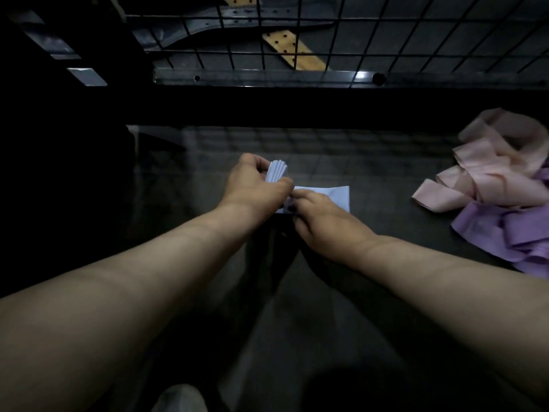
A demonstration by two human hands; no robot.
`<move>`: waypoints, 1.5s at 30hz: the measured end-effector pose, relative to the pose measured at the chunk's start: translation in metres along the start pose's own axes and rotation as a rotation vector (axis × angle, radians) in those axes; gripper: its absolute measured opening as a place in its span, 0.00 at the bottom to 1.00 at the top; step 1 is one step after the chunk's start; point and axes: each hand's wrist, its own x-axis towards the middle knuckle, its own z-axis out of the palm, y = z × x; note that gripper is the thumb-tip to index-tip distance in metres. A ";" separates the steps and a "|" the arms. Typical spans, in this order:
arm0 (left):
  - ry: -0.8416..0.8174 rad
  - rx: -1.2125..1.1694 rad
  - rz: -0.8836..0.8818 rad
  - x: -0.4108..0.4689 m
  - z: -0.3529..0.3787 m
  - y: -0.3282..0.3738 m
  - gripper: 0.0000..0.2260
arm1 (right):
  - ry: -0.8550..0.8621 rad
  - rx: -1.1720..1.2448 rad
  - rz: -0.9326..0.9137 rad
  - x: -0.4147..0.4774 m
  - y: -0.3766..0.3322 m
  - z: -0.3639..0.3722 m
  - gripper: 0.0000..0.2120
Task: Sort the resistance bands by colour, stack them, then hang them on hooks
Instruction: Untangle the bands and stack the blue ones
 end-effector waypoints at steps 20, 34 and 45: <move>-0.211 0.072 -0.040 -0.006 0.049 0.005 0.22 | 0.164 0.147 0.035 -0.020 0.037 -0.015 0.15; -0.295 0.266 0.048 -0.010 0.057 0.014 0.25 | 0.355 0.345 0.377 -0.012 0.051 -0.007 0.05; -0.377 -0.042 -0.102 -0.016 0.047 0.012 0.18 | 0.367 0.510 0.531 -0.012 0.045 -0.011 0.13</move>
